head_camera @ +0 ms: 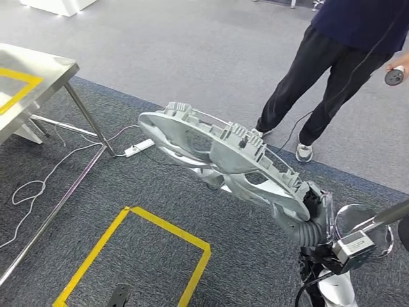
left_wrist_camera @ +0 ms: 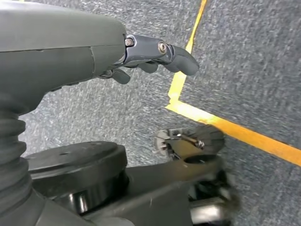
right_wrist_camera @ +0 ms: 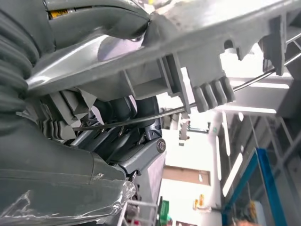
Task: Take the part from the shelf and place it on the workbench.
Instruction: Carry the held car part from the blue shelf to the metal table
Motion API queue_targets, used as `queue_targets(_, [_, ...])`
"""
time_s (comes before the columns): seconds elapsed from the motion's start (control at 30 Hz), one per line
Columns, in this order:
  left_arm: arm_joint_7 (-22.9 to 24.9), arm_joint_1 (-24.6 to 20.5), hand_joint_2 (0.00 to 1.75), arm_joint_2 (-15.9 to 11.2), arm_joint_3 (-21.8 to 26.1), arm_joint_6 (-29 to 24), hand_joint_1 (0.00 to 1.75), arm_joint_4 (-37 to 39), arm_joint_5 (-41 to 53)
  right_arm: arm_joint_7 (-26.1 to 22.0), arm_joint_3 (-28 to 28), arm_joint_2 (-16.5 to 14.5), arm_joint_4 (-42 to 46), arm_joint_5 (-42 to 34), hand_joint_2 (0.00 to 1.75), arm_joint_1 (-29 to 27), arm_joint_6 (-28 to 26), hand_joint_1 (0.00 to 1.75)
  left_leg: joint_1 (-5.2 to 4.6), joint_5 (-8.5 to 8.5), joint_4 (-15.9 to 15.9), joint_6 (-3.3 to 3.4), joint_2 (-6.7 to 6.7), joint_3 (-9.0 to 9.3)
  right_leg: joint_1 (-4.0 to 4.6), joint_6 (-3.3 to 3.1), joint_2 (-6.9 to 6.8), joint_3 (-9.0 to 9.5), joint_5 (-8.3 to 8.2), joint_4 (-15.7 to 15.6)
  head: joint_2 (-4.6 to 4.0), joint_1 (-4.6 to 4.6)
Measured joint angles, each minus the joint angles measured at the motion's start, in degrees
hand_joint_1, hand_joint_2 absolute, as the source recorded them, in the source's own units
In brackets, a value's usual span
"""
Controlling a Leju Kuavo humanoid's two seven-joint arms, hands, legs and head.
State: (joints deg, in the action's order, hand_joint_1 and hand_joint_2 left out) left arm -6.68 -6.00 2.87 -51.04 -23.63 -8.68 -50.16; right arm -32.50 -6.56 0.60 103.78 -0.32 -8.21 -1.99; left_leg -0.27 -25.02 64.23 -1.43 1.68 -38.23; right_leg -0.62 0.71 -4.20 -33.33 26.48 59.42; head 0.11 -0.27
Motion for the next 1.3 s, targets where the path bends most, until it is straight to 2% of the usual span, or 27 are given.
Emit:
queue_targets(0.03, [0.37, -0.01, 1.75, 0.05, -0.14, 0.23, 0.0, 0.0, 0.55, 0.26, 0.0, 0.04, 0.52, 0.31, 1.75, -0.89, -0.13, 1.75, -0.21, 1.07, -3.5, 0.31, 1.19, 1.89, 0.18, 0.27, -0.61, 0.14, 0.21, 0.06, 0.0, -0.02])
queue_targets(0.07, [0.83, 0.04, 1.75, 0.11, -0.41, 0.23, 0.0, 0.01, 1.21, 0.44, 0.0, 0.1, 1.08, 0.61, 1.75, -1.88, -0.29, 1.75, -0.4, 1.43, -5.59, 0.62, 2.06, 2.96, 0.36, 0.55, -1.21, 0.29, 0.38, 0.07, 0.0, 0.06])
queue_targets(0.1, [1.37, 0.18, 1.75, 0.19, -0.83, 0.07, 0.0, 0.01, 1.88, 0.59, 0.0, 0.16, 1.57, 0.81, 1.75, -2.76, -0.44, 1.75, -0.58, 1.27, -6.44, 0.9, 2.28, 3.29, 0.52, 0.85, -1.81, 0.42, 0.52, 0.03, 0.0, 0.11])
queue_targets(0.17, [2.4, 0.74, 1.75, 0.28, -1.9, -0.27, 0.0, 0.01, 3.27, 0.79, 0.0, 0.29, 2.38, 1.07, 1.75, -4.01, -0.65, 1.75, -0.52, 1.22, -6.75, 1.52, 1.02, 3.29, 0.49, 1.47, -2.41, 0.71, 0.81, -0.09, 0.0, 0.22])
queue_targets(0.23, [3.12, 1.01, 1.75, 0.4, -3.03, -0.33, 0.0, 0.01, 4.53, 0.83, 0.03, 0.41, 3.25, 1.17, 1.75, -4.87, -0.79, 1.75, -0.18, 1.29, -7.0, 2.15, -0.27, 3.5, 0.22, 2.07, -0.12, -0.02, 2.29, 1.95, 0.0, 0.37])
queue_targets(0.3, [3.58, 0.6, 1.75, 0.61, -4.11, -0.39, 0.0, 0.01, 5.45, 0.84, 0.09, 0.49, 3.9, 1.2, 1.75, -5.46, -0.97, 1.75, 0.07, 1.31, -7.08, 2.66, -1.62, 3.62, 0.04, 2.44, 2.97, -3.1, 5.43, 8.36, 0.0, 0.65])
queue_targets(0.33, [3.63, 0.3, 1.75, 0.72, -4.52, -0.46, 0.0, 0.01, 5.66, 0.88, 0.11, 0.51, 4.04, 1.24, 1.75, -5.7, -1.04, 1.75, 0.08, 1.31, -7.08, 2.81, -2.4, 3.64, 0.04, 2.53, 3.62, -5.13, 6.93, 12.23, 0.0, 0.73])
queue_targets(0.37, [3.58, 0.05, 1.75, 0.79, -4.88, -0.55, 0.0, 0.01, 5.74, 0.93, 0.13, 0.52, 4.15, 1.31, 1.75, -5.95, -1.1, 1.75, 0.08, 1.29, -7.07, 2.87, -3.23, 3.67, 0.05, 2.59, 3.88, -6.74, 7.67, 15.02, 0.0, 0.75])
queue_targets(0.4, [3.49, -0.14, 1.75, 0.8, -5.17, -0.63, 0.0, 0.01, 5.74, 0.98, 0.15, 0.54, 4.28, 1.4, 1.75, -6.18, -1.16, 1.75, 0.07, 1.28, -7.06, 2.88, -4.09, 3.73, 0.05, 2.59, 3.99, -7.48, 7.36, 15.94, 0.0, 0.77])
queue_targets(0.43, [3.41, -0.31, 1.75, 0.81, -5.41, -0.68, 0.0, 0.01, 5.74, 1.01, 0.16, 0.57, 4.5, 1.52, 1.75, -6.37, -1.19, 1.75, 0.08, 1.28, -7.04, 2.86, -4.99, 3.82, 0.01, 2.54, 4.15, -7.1, 5.94, 14.59, 0.0, 0.75])
queue_targets(0.47, [3.35, -0.47, 1.75, 0.81, -5.59, -0.71, 0.0, 0.01, 5.74, 1.03, 0.18, 0.63, 4.79, 1.65, 1.75, -6.46, -1.22, 1.75, 0.12, 1.25, -7.02, 2.79, -5.83, 3.95, -0.07, 2.48, 4.65, -5.68, 3.78, 11.3, 0.0, 0.77])
queue_targets(0.53, [3.25, -0.83, 1.75, 0.82, -5.77, -0.72, 0.0, 0.01, 5.74, 1.09, 0.23, 0.77, 5.34, 1.9, 1.75, -6.48, -1.25, 1.75, 0.13, 1.17, -6.84, 2.39, -7.39, 4.01, -0.52, 2.4, 7.36, -1.98, 0.52, 3.63, 0.0, 0.74])
queue_targets(0.6, [3.12, -1.09, 1.75, 0.79, -5.88, -0.75, 0.0, 0.01, 5.68, 1.27, 0.26, 0.86, 5.71, 2.12, 1.75, -6.45, -1.21, 1.75, 0.21, 1.36, -6.74, 1.7, -8.69, 3.67, -0.7, 2.19, 9.22, -0.2, -0.12, 0.25, 0.0, 0.68])
queue_targets(0.67, [3.01, -0.98, 1.75, 0.71, -5.92, -0.89, 0.0, 0.01, 5.4, 1.49, 0.27, 0.94, 5.86, 2.39, 1.75, -6.27, -1.02, 1.75, 0.48, 1.7, -6.91, 0.99, -9.69, 3.29, -0.56, 1.62, 8.35, -0.06, -0.18, 0.06, 0.0, 0.68])
queue_targets(0.7, [2.9, -0.85, 1.75, 0.69, -5.92, -1.0, 0.0, 0.01, 5.18, 1.55, 0.28, 0.98, 5.86, 2.51, 1.75, -6.05, -0.86, 1.75, 0.48, 1.49, -6.65, 0.66, -9.1, 3.08, -0.55, 1.22, 7.7, -0.01, -0.27, -0.04, 0.0, 0.62])
queue_targets(0.77, [2.49, -0.78, 1.75, 0.67, -5.91, -1.27, 0.0, 0.01, 4.6, 1.42, 0.29, 0.98, 5.78, 2.42, 1.75, -5.53, -0.59, 1.75, 0.36, -0.52, -3.37, 0.11, -6.08, 1.41, -0.62, 0.53, 6.18, 0.14, -0.39, -0.36, 0.0, 0.25])
queue_targets(0.8, [2.19, -0.81, 1.75, 0.67, -5.9, -1.45, 0.0, 0.01, 4.32, 1.22, 0.3, 0.98, 5.62, 2.22, 1.75, -5.23, -0.49, 1.75, 0.27, -2.25, 0.07, -0.11, -4.19, -0.26, -0.52, 0.3, 5.37, 0.18, -0.35, -0.4, 0.0, 0.06])
queue_targets(0.83, [1.91, -0.85, 1.75, 0.62, -5.88, -1.62, 0.0, 0.01, 4.06, 0.97, 0.31, 0.97, 5.38, 2.01, 1.75, -4.97, -0.44, 1.75, 0.31, -3.9, 3.93, -0.26, -3.13, -2.21, -0.44, 0.14, 4.5, 0.19, -0.29, -0.4, 0.0, -0.07])
queue_targets(0.87, [1.63, -0.82, 1.75, 0.53, -5.87, -1.84, 0.0, 0.01, 3.86, 0.7, 0.32, 0.97, 5.04, 1.85, 1.75, -4.72, -0.4, 1.75, 0.34, -4.94, 7.12, -0.36, -2.6, -3.85, -0.36, 0.03, 3.62, 0.22, -0.21, -0.39, 0.0, -0.05])
queue_targets(0.9, [1.37, -0.76, 1.75, 0.4, -5.86, -2.13, 0.0, 0.01, 3.67, 0.43, 0.33, 0.97, 4.67, 1.8, 1.75, -4.45, -0.39, 1.75, 0.36, -5.03, 8.77, -0.38, -2.37, -4.74, -0.29, -0.04, 2.78, 0.27, -0.13, -0.39, 0.0, -0.07])
queue_targets(0.93, [1.12, -0.7, 1.75, 0.26, -5.85, -2.53, 0.0, 0.01, 3.54, 0.2, 0.33, 0.97, 4.31, 1.84, 1.75, -4.2, -0.43, 1.75, 0.35, -4.06, 8.22, -0.33, -2.25, -4.52, -0.24, -0.06, 2.02, 0.37, -0.05, -0.39, 0.0, -0.07])
queue_targets(0.97, [0.84, -0.67, 1.75, 0.08, -5.84, -3.07, 0.0, 0.01, 3.43, -0.04, 0.33, 0.97, 3.96, 1.94, 1.75, -3.97, -0.5, 1.75, 0.3, -2.23, 5.5, -0.19, -1.88, -3.13, -0.19, -0.03, 1.29, 0.53, 0.06, -0.39, 0.0, -0.07])
queue_targets(1.03, [0.25, -0.79, 1.75, -0.23, -5.83, -4.08, 0.0, 0.01, 3.49, -0.63, 0.33, 0.98, 3.44, 2.33, 1.75, -3.72, -0.77, 1.75, -0.15, 1.04, -2.31, 0.37, 0.56, 1.02, 0.07, 0.28, 0.0, 0.93, 0.39, -0.33, 0.0, -0.09])
queue_targets(1.1, [-0.3, -0.93, 1.75, -0.4, -5.83, -4.75, 0.0, 0.01, 3.73, -1.15, 0.33, 0.99, 3.14, 2.55, 1.75, -3.68, -0.99, 1.75, -0.65, 1.85, -6.64, 1.02, 2.28, 3.17, 0.43, 0.78, -1.1, 1.25, 0.73, -0.38, 0.0, -0.03])
queue_targets(1.17, [-0.92, -0.73, 1.75, -0.55, -5.75, -5.77, 0.0, 0.01, 3.25, -1.34, 0.33, 0.99, 2.76, 2.04, 1.75, -3.6, -1.06, 1.75, -0.75, 1.67, -7.09, 1.6, 1.24, 3.16, 0.57, 1.34, -2.32, 1.7, 0.96, -0.71, 0.0, 0.01])
queue_targets(1.2, [-1.29, -0.49, 1.75, -0.62, -5.67, -6.43, 0.0, 0.01, 2.8, -1.34, 0.35, 0.99, 2.54, 1.6, 1.75, -3.51, -1.06, 1.75, -0.63, 1.74, -7.27, 1.89, 0.59, 3.25, 0.51, 1.68, -2.3, 1.85, 1.17, -0.68, 0.0, 0.02])
queue_targets(1.3, [-2.53, -0.03, 1.75, -0.62, -5.49, -8.77, 0.0, 0.01, 2.15, -1.33, 0.54, 0.99, 2.05, 0.63, 1.75, -3.26, -0.95, 1.75, -0.06, 2.02, -7.62, 2.59, -0.94, 3.54, 0.25, 2.46, 1.31, 0.61, 3.36, 2.45, 0.0, 0.39])
